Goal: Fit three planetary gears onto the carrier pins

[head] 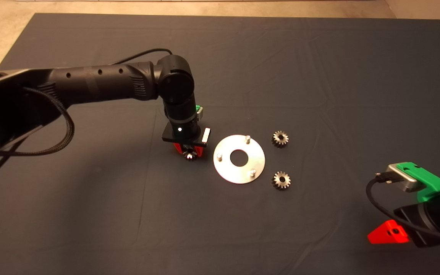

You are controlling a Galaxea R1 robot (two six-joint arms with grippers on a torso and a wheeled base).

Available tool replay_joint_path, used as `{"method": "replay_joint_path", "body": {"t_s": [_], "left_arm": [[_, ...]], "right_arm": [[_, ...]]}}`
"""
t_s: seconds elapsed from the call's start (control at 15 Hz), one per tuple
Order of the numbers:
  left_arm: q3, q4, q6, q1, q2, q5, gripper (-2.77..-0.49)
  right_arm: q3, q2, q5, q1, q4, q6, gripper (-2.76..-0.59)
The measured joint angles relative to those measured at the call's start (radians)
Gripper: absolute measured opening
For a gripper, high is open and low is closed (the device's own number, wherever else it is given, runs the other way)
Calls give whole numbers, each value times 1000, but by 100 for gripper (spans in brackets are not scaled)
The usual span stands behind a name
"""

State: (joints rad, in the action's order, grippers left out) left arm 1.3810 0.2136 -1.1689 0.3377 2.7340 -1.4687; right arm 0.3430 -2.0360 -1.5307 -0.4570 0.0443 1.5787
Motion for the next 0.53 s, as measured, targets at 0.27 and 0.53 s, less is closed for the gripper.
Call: {"method": "replay_joint_path", "body": {"t_s": [0.27,0.53], "left_arm": [[4,0,0,0,0,-2,-221],[0,0,0,0,0,-3,-225]], "right_arm": [[0,0,0,0,0,0,-62],[0,0,0,0,0,0,-62]]}}
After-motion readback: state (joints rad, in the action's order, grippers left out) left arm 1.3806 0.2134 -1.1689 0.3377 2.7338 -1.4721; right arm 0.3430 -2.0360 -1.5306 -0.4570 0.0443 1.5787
